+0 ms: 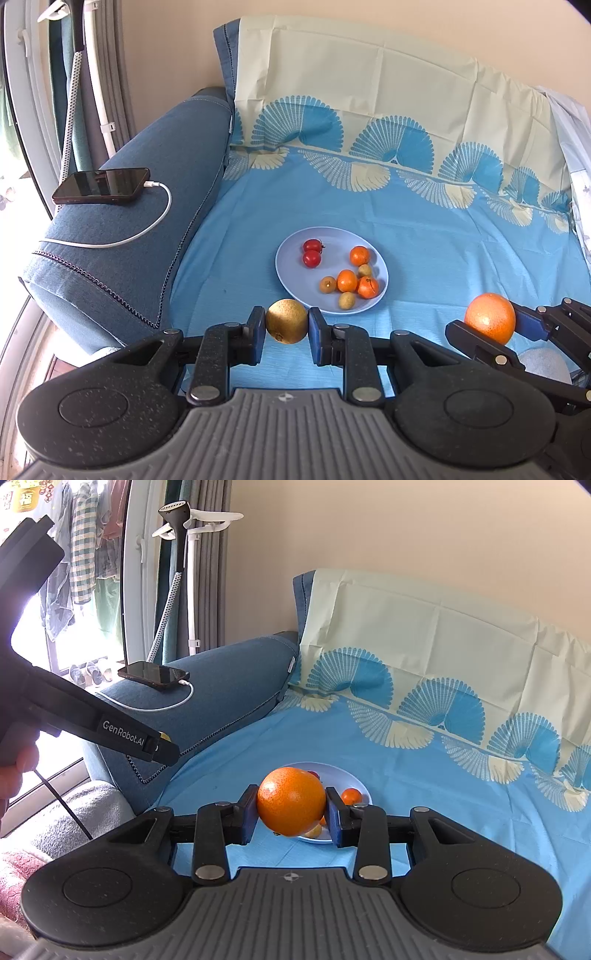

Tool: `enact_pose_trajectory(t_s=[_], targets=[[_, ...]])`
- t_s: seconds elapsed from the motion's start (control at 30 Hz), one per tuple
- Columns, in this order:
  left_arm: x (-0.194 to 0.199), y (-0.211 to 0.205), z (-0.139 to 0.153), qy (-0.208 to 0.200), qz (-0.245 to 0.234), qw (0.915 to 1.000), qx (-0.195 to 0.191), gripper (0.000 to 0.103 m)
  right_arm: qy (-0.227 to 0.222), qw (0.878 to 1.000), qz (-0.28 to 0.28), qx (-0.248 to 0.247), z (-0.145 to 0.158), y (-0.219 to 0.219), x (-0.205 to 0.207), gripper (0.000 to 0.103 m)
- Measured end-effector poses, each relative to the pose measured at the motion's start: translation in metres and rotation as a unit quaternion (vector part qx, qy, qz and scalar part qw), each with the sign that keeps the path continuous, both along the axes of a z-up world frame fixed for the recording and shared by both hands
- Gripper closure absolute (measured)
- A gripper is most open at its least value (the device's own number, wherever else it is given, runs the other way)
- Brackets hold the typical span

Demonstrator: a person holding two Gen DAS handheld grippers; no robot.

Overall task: Organize fruits
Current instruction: 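Carry the tan fruit and large orange over the plate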

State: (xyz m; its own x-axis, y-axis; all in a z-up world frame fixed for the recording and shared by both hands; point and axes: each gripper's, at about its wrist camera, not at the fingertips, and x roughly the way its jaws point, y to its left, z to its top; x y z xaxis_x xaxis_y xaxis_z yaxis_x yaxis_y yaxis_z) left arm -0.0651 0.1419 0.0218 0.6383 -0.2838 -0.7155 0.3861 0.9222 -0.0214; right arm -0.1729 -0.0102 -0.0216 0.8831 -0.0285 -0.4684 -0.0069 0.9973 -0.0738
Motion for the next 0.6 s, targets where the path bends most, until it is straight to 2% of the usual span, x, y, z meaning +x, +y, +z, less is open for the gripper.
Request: enact_pose_trajectory(t_s=[0.6], targets=[[0.027,-0.013,-0.018,0.033,0.000,0.9991,0.026,0.076,0.035,0.999,-0.001,0.018,-0.011,-0.006,0.017,0.064]])
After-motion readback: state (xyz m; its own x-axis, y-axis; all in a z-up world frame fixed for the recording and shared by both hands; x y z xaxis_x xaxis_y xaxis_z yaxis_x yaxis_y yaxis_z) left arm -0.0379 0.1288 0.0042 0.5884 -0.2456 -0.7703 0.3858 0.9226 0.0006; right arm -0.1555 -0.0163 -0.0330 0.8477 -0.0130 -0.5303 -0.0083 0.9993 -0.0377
